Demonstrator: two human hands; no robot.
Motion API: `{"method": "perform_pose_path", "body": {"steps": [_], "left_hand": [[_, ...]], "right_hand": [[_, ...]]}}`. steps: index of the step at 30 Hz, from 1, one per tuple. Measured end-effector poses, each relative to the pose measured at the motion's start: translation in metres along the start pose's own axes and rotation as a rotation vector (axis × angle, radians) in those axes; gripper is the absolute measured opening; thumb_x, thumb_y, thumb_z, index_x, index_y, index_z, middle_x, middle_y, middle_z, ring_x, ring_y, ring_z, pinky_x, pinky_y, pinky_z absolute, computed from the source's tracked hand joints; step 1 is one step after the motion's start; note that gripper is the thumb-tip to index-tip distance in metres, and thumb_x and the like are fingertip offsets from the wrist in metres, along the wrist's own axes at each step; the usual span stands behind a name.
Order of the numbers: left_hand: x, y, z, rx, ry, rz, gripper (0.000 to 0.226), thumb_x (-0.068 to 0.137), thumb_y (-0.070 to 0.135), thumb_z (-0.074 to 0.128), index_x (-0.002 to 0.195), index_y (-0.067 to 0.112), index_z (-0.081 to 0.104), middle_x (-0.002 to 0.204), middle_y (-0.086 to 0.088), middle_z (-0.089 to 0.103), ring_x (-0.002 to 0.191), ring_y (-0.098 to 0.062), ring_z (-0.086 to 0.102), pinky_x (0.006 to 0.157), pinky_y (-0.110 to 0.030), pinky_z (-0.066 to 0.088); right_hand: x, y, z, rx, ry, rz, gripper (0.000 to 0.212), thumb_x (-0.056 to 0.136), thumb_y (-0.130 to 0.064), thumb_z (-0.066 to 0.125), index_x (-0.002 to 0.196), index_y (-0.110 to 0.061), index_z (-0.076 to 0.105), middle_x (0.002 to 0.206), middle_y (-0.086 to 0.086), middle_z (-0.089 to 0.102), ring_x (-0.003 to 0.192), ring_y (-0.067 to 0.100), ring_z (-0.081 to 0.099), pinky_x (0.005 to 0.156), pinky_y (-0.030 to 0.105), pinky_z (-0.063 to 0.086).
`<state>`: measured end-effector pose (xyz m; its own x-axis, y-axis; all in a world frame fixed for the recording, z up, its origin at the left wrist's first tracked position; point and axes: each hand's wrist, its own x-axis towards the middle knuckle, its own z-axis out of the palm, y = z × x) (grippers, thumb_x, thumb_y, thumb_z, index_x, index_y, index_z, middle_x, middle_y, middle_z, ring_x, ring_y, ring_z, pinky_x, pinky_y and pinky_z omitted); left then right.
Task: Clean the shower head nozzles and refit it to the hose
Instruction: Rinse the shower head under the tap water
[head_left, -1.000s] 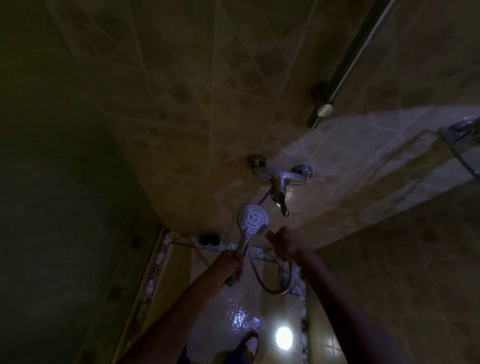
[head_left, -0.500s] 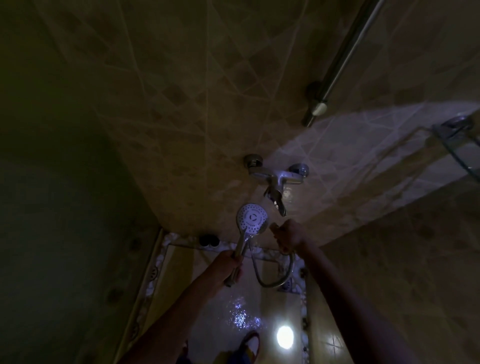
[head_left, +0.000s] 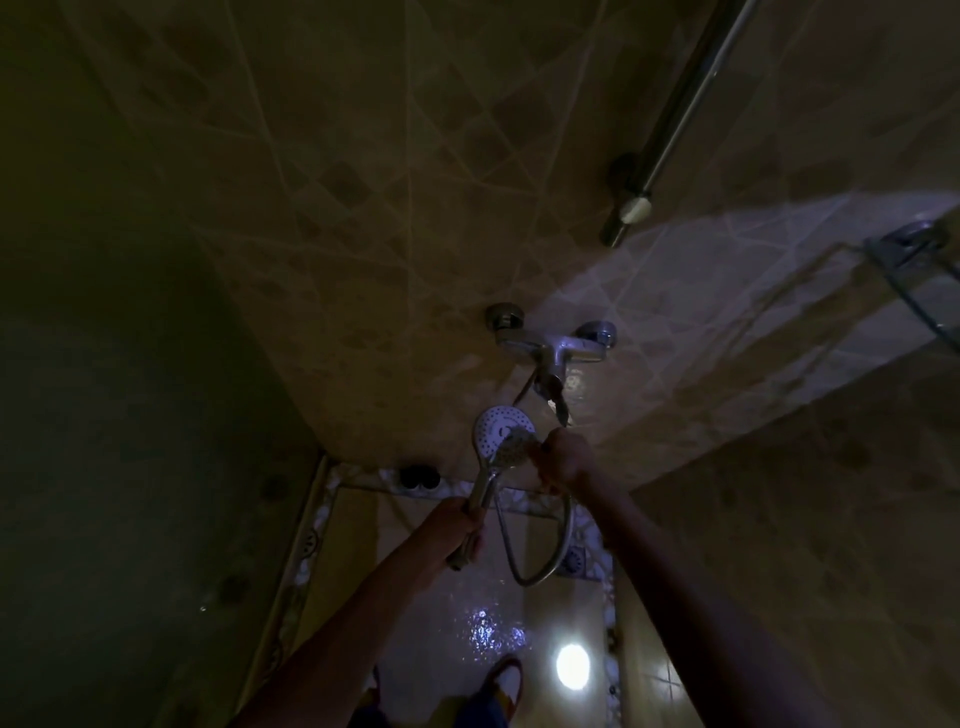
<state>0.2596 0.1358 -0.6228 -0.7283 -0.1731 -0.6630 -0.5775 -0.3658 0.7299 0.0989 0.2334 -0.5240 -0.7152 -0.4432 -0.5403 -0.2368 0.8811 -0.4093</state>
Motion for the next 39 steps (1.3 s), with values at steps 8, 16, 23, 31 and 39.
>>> {"method": "perform_pose_path", "body": {"steps": [8,16,23,31,39], "left_hand": [[-0.001,0.005,-0.001,-0.006,0.038,-0.002,0.030,0.095,-0.002,0.040,0.065,0.005,0.044,0.037,-0.001,0.053,0.026,-0.012,0.047,0.033,-0.014,0.030],[-0.002,0.005,0.002,0.008,-0.017,0.009,0.031,0.090,-0.009,0.040,0.062,0.004,0.044,0.037,-0.001,0.054,0.028,-0.011,0.049,0.033,-0.014,0.036],[-0.002,0.005,-0.001,-0.008,0.005,-0.004,0.033,0.093,-0.006,0.040,0.062,0.004,0.043,0.037,-0.001,0.053,0.028,-0.012,0.049,0.033,-0.015,0.035],[0.000,0.005,-0.001,0.026,-0.002,-0.001,0.033,0.092,0.000,0.045,0.059,0.004,0.048,0.037,-0.001,0.055,0.029,-0.011,0.049,0.036,-0.016,0.033],[0.005,0.004,-0.003,0.026,-0.057,-0.010,0.024,0.069,0.026,0.056,0.055,0.007,0.049,0.040,-0.004,0.055,0.032,-0.016,0.048,0.043,-0.020,0.033]], "right_hand": [[-0.020,0.012,0.012,-0.061,-0.003,0.044,0.048,0.098,-0.041,0.046,0.067,-0.005,0.052,0.066,0.017,0.062,0.060,0.025,0.065,0.049,0.021,0.045],[-0.014,-0.009,0.011,-0.134,-0.018,0.001,0.044,0.099,-0.033,0.046,0.087,0.006,0.063,0.091,0.031,0.061,0.101,0.039,0.064,0.065,0.028,0.031],[-0.015,0.007,0.002,-0.092,0.012,0.106,0.043,0.098,-0.039,0.045,0.087,-0.001,0.062,0.101,0.026,0.069,0.095,0.037,0.066,0.065,0.027,0.036],[-0.034,-0.007,0.020,-0.175,-0.047,-0.041,0.039,0.102,-0.032,0.041,0.091,-0.002,0.063,0.106,0.026,0.067,0.093,0.035,0.065,0.061,0.029,0.037],[-0.006,-0.005,-0.002,-0.178,0.021,0.055,0.047,0.100,-0.034,0.044,0.101,0.008,0.065,0.108,0.028,0.067,0.103,0.038,0.064,0.068,0.031,0.036]]}}
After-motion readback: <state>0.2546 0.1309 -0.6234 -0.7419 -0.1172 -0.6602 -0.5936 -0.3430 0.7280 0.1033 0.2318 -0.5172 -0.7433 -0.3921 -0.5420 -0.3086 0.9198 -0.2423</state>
